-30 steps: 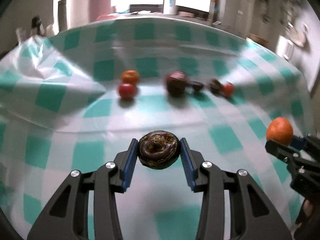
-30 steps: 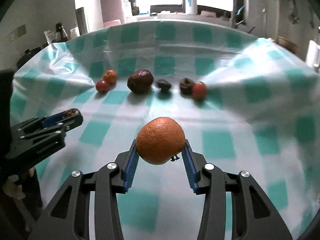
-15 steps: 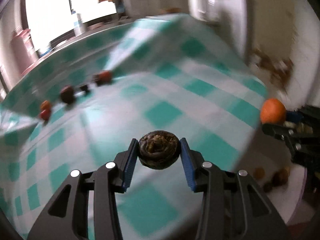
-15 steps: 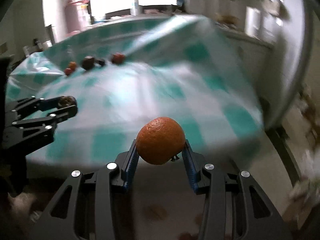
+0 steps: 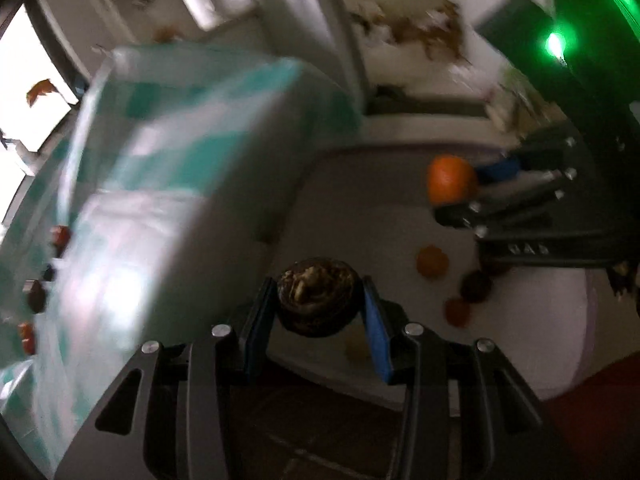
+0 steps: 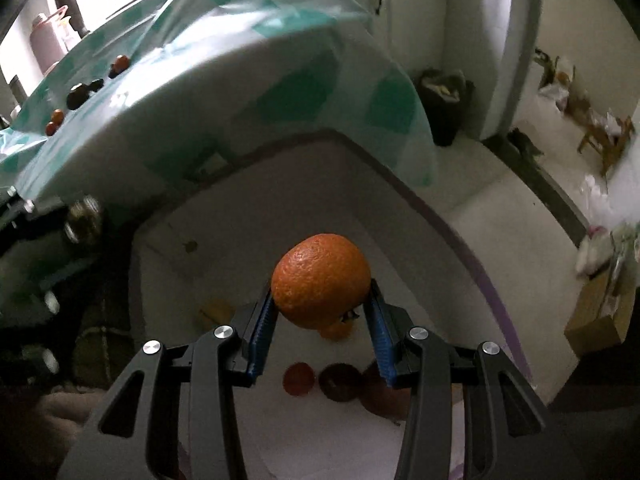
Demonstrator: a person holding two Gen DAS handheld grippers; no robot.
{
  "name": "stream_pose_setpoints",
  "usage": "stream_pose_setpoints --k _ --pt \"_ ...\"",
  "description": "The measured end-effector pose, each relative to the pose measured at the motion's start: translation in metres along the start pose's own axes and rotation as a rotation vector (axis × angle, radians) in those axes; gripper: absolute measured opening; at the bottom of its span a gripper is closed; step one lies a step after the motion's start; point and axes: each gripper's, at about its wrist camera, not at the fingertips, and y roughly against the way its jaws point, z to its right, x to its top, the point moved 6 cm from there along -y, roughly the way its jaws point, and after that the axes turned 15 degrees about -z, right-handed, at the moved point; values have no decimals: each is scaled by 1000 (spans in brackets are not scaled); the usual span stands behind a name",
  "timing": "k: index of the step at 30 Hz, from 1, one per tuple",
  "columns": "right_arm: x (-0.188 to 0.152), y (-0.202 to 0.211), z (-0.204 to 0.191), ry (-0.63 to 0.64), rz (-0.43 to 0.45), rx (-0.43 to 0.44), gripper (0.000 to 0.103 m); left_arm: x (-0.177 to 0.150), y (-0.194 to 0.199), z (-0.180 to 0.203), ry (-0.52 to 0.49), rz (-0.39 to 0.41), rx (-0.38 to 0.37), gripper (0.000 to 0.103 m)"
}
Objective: Organize fruits
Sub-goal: 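Carry both fruits into the white bin and open both grippers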
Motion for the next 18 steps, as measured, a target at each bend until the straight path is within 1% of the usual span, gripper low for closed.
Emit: stream_pose_setpoints --k 2,3,5,7,10,12,15,18 --pt "-7 -9 4 -1 -24 -6 43 0 -20 12 -23 -51 -57 42" --pt "-10 -16 5 -1 -46 -24 43 0 -30 14 -26 -75 -68 42" --pt "-17 -31 8 -5 -94 -52 43 -3 -52 18 -42 -129 -71 42" --pt "-23 -43 8 -13 -132 -56 43 -5 -70 24 -64 -175 -68 42" --pt "-30 -60 10 -21 -183 -60 43 -12 -90 31 -105 -213 -49 42" --pt "-32 -66 9 -22 -208 -63 43 -16 -99 35 -120 -232 -56 42" --pt "-33 -68 7 -17 -221 -62 43 -20 -109 41 -129 -256 -74 42" --pt "-34 -72 6 -16 -243 -69 43 -21 -115 43 -132 -266 -85 42"
